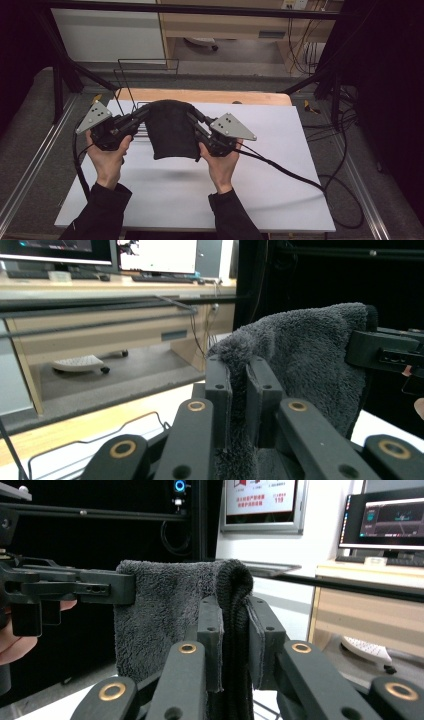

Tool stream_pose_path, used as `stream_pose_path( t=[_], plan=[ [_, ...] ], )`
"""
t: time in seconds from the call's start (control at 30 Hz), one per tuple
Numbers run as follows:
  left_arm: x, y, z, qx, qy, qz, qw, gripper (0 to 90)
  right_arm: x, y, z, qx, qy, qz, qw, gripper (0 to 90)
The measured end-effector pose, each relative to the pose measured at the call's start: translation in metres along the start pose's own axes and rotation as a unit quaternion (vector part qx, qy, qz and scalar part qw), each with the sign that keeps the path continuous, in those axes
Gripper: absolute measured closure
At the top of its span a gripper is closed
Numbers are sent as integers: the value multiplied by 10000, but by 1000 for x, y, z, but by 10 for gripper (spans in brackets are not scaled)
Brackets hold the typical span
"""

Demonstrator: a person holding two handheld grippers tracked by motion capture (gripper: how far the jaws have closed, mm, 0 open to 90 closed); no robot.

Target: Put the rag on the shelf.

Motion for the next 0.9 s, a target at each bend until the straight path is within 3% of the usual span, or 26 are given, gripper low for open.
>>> stream_pose_path(
  t=[0.57, 0.9],
  plan=[
    [18, 30, 1, -358, 244, -101, 9990, 813, 2, 34, 29, -257, -96, -220, 9994, 789],
    [25, 48, -2, -652, 401, -104, 9970, 814, 2, 50, 43, -430, -81, -269, 9987, 790]
  ],
)
Point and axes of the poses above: each handheld gripper's, and its own axes: z roughly forward along the jaws, y roughly out of its top, x roughly to its left, the point moved 1 cm from there along z, roughly forward along the jaws, and after that the axes turned 8 degrees about y, right-handed, at the moved point
